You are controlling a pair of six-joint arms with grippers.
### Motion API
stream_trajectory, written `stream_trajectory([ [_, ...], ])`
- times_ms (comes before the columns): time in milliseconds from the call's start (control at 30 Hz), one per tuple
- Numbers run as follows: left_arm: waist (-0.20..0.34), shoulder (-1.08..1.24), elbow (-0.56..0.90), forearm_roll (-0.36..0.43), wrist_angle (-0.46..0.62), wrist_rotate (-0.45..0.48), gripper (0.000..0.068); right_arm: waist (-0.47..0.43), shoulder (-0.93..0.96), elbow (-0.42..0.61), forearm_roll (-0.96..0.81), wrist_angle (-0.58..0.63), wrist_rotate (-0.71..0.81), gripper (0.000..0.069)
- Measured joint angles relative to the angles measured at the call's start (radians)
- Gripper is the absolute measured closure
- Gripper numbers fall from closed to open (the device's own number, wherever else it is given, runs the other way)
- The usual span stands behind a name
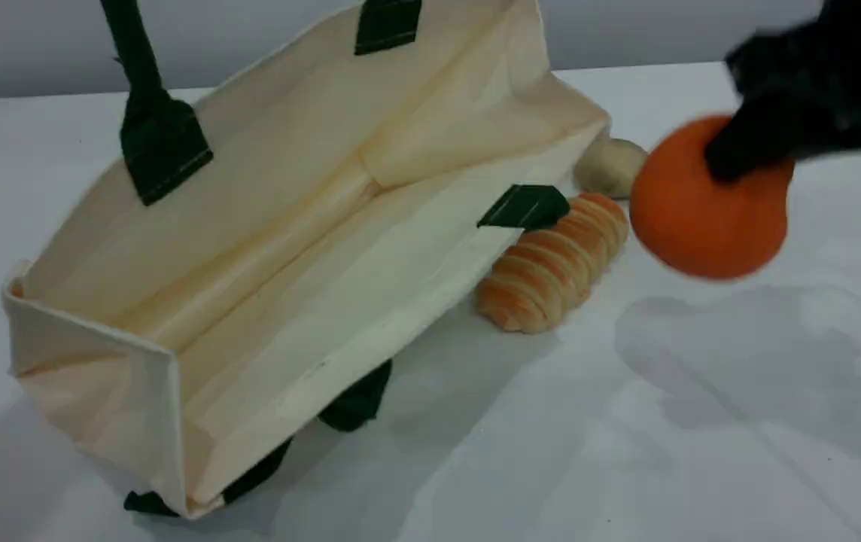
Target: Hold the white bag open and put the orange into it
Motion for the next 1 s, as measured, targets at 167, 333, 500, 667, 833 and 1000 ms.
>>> stream_trajectory([
  [167, 0.000, 0.000, 0.000, -0.002, -0.002, 0.007, 0.0615, 0.000, -0.151, 0.000, 0.029, 0.098, 0.029, 0.0649],
  [333, 0.000, 0.000, 0.000, -0.023, -0.016, 0.010, 0.0615, 0.000, -0.223, -0.002, 0.116, 0.167, -0.005, 0.0649],
  [500, 0.000, 0.000, 0.000, -0.078, -0.014, 0.040, 0.0615, 0.064, -0.219, -0.002, 0.222, 0.192, -0.080, 0.0649],
  [667, 0.000, 0.000, 0.000, -0.086, 0.003, 0.041, 0.0615, 0.191, -0.183, -0.002, 0.350, 0.058, -0.159, 0.0649],
  [833, 0.000, -0.001, 0.000, -0.088, 0.006, 0.042, 0.0615, 0.270, -0.097, -0.015, 0.487, 0.018, -0.269, 0.0649],
  [1000, 0.000, -0.002, 0.000, -0.088, 0.006, 0.047, 0.0615, 0.319, 0.010, -0.070, 0.643, 0.030, -0.408, 0.0649],
])
